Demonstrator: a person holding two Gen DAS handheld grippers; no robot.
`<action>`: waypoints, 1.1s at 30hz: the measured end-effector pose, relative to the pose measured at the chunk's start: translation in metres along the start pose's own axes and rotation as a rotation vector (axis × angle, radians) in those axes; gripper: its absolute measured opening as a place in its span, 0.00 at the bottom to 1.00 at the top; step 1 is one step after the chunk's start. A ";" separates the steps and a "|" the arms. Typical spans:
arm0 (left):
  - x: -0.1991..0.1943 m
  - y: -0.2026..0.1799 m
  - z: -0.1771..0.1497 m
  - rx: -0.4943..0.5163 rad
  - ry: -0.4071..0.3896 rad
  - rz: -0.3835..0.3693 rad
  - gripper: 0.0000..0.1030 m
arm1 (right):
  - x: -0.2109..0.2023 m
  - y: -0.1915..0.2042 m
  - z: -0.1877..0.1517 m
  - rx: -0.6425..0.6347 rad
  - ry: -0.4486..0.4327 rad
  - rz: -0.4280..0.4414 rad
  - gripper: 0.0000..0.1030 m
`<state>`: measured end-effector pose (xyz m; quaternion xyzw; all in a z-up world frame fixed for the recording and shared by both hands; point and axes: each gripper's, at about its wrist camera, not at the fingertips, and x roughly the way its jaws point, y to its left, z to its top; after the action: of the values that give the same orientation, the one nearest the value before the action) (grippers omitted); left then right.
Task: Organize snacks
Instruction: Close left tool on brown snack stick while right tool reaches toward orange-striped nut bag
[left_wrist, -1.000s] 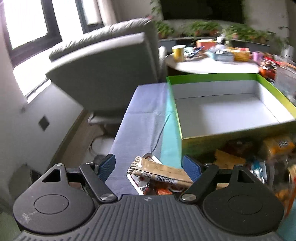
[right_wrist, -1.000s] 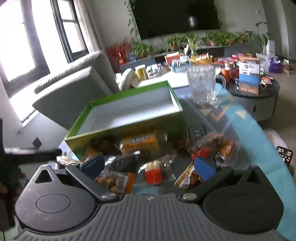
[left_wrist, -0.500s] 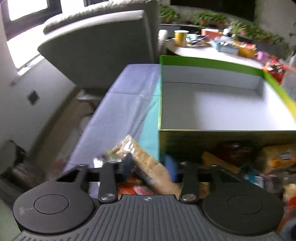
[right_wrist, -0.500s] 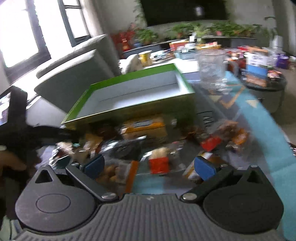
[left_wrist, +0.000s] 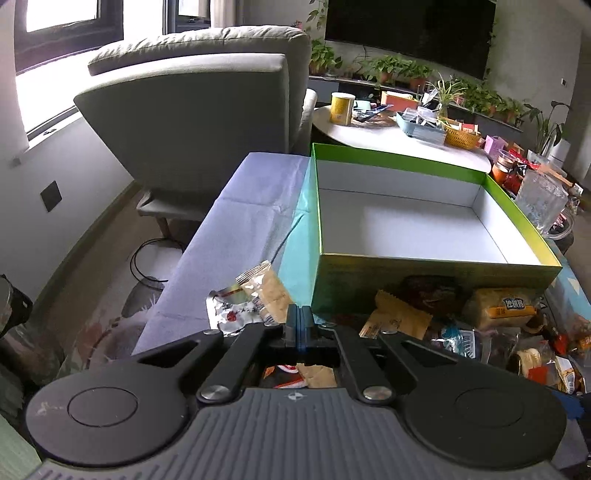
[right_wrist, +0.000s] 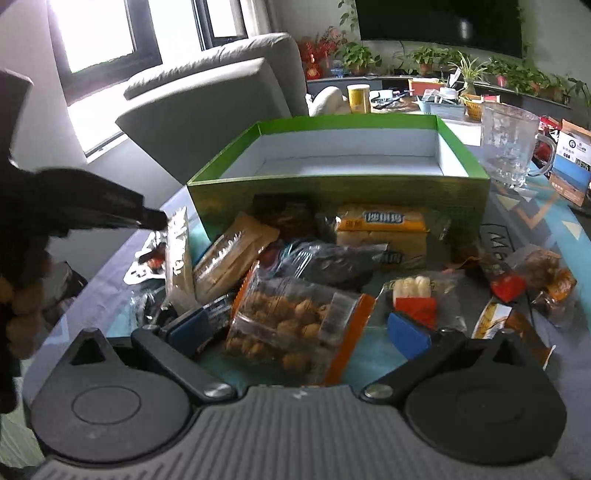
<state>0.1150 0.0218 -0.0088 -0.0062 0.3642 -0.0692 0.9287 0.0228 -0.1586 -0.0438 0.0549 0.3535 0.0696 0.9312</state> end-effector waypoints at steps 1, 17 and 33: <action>0.001 0.001 -0.001 -0.004 0.005 0.002 0.01 | 0.002 0.001 -0.001 0.001 0.004 -0.011 0.81; 0.038 -0.008 -0.011 -0.011 0.091 -0.016 0.30 | 0.017 0.000 -0.007 0.027 0.067 -0.048 0.81; 0.024 -0.005 -0.015 -0.004 0.046 -0.040 0.26 | 0.021 0.011 -0.018 -0.086 0.009 -0.089 0.81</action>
<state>0.1217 0.0144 -0.0356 -0.0139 0.3852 -0.0873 0.9186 0.0256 -0.1433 -0.0688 -0.0015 0.3564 0.0434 0.9333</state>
